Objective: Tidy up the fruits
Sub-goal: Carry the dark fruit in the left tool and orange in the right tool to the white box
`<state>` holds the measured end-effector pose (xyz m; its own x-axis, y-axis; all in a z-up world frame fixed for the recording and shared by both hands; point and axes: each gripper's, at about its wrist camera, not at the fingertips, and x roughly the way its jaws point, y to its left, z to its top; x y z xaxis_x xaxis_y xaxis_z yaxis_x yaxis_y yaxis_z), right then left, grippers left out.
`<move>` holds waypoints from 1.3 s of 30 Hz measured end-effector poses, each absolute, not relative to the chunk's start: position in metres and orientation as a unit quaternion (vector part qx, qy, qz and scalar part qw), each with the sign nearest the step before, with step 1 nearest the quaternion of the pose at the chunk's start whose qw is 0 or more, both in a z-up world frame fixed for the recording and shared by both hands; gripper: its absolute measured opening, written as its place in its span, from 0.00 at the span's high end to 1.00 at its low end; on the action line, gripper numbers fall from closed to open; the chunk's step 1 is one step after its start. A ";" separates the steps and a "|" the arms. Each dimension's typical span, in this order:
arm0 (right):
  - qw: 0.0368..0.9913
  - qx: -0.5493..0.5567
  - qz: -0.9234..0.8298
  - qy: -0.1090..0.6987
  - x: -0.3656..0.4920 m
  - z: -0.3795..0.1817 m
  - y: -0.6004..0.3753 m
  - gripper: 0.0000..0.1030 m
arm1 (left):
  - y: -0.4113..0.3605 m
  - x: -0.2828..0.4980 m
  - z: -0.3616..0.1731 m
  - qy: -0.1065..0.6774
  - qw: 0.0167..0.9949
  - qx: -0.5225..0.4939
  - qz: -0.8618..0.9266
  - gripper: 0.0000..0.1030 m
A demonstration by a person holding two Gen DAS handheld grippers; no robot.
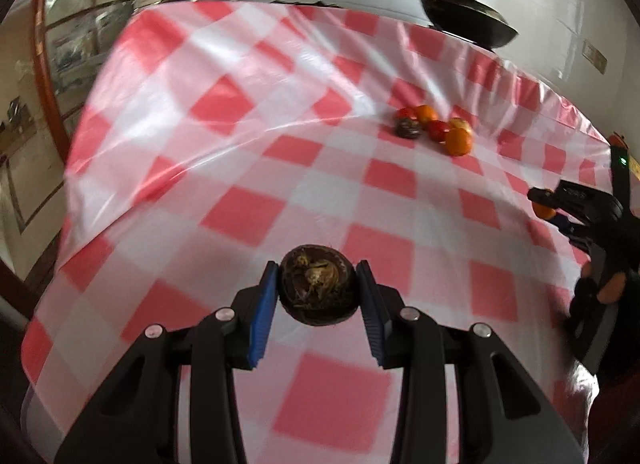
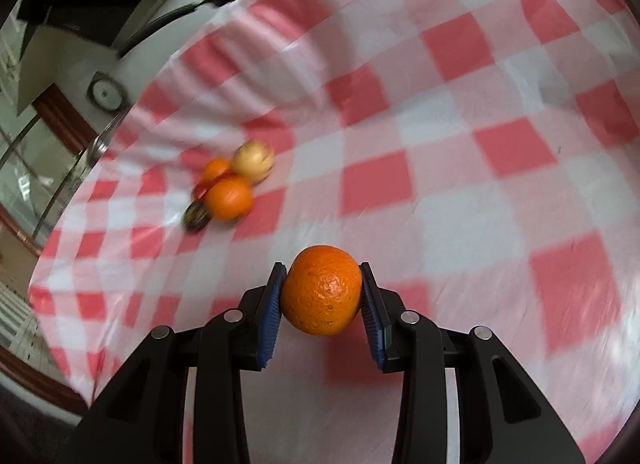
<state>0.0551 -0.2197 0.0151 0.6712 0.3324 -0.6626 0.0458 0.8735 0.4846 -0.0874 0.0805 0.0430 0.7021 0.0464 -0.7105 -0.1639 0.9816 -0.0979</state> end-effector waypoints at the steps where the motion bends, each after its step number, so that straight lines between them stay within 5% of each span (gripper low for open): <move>1: 0.881 0.235 0.089 0.400 0.049 0.016 -0.212 0.65 | 0.084 -0.091 0.042 0.382 0.919 -0.079 0.059 0.62; 39: 0.806 -0.082 0.426 0.401 -0.237 0.035 0.098 0.64 | 0.237 -0.330 0.027 0.329 0.919 -0.124 0.178 0.62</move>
